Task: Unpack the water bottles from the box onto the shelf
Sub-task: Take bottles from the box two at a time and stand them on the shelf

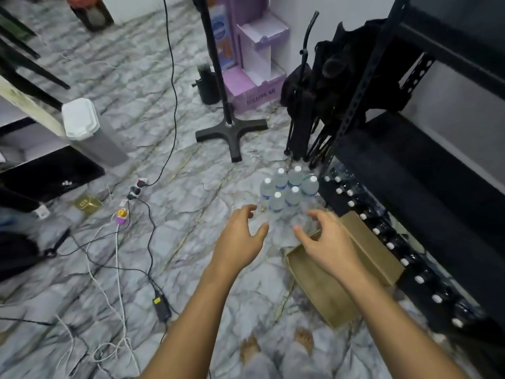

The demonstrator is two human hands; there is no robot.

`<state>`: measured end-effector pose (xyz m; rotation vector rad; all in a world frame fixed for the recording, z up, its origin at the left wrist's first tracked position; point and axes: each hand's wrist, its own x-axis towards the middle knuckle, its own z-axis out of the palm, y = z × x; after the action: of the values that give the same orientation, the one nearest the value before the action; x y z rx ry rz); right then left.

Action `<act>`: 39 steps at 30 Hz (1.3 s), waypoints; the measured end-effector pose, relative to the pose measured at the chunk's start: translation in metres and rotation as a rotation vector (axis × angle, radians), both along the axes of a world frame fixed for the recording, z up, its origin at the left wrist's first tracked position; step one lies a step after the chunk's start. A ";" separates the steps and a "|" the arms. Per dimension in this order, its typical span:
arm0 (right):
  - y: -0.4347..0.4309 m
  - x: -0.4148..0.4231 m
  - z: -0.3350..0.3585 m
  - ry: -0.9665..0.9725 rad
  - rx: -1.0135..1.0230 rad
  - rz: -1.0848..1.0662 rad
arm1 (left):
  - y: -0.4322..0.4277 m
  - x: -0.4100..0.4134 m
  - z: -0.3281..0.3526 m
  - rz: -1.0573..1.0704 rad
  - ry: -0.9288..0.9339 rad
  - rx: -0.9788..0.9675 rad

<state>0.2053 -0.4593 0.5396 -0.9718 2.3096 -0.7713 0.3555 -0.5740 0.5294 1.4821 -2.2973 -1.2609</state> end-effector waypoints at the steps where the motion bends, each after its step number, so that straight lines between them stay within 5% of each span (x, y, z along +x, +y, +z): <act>1: -0.002 0.001 -0.008 -0.005 0.007 -0.008 | -0.001 0.002 -0.008 0.002 -0.006 0.008; 20: -0.060 -0.035 -0.422 0.111 -0.152 -0.084 | -0.070 -0.046 -0.410 0.091 0.174 -0.111; 29: -0.092 -0.060 -0.471 0.126 -0.132 -0.108 | -0.098 -0.074 -0.448 0.059 0.190 -0.098; 39: -0.196 -0.142 -0.536 0.031 -0.005 -0.174 | -0.228 -0.163 -0.522 0.000 0.043 0.055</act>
<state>0.0633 -0.6555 0.0036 -0.7975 2.4437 -0.8365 0.1929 -0.8019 0.0074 1.4572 -2.2527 -1.3522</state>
